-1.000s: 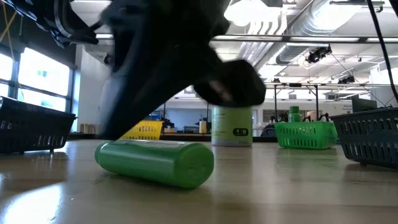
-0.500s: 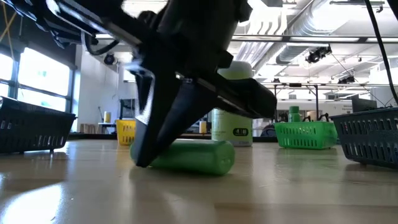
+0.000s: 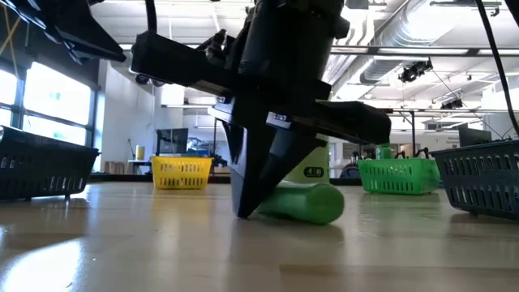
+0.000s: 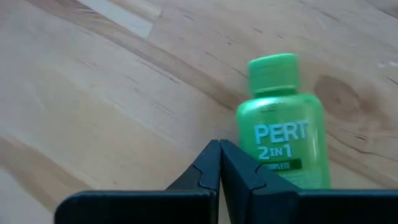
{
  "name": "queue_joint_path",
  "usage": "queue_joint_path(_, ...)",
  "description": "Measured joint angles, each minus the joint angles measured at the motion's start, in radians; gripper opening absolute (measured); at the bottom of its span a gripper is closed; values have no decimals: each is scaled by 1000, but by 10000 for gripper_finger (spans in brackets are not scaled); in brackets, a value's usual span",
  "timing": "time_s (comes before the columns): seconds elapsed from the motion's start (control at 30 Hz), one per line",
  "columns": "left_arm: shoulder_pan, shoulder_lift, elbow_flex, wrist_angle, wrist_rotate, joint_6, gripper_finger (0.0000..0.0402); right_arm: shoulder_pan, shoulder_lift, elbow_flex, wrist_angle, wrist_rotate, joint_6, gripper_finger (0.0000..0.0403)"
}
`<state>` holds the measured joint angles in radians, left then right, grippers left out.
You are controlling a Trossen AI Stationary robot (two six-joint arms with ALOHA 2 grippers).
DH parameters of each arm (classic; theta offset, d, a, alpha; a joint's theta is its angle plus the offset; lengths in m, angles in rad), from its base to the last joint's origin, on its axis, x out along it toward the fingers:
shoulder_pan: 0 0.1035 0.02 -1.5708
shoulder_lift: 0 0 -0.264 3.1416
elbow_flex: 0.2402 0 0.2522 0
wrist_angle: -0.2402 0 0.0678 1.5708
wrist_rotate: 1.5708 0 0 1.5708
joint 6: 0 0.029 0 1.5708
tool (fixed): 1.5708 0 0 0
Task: Pick & Place Travel size toiletries
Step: Put the shampoo bottle bottle into the green bin
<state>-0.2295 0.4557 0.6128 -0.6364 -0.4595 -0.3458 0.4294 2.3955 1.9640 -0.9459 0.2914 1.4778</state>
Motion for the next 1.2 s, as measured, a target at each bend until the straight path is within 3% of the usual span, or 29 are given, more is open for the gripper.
queue_joint_path(0.8, 0, 0, 0, -18, 0, 0, 113, -7, -2, 9, -196, 51, 13, 2)
queue_joint_path(1.03, 0, 0, 0, -18, 0, 0, 113, -11, -106, 27, -194, 69, -7, 2)
queue_joint_path(1.2, 0, 0, 0, -18, 0, 0, 113, -28, -180, 27, -194, -60, -100, 2)
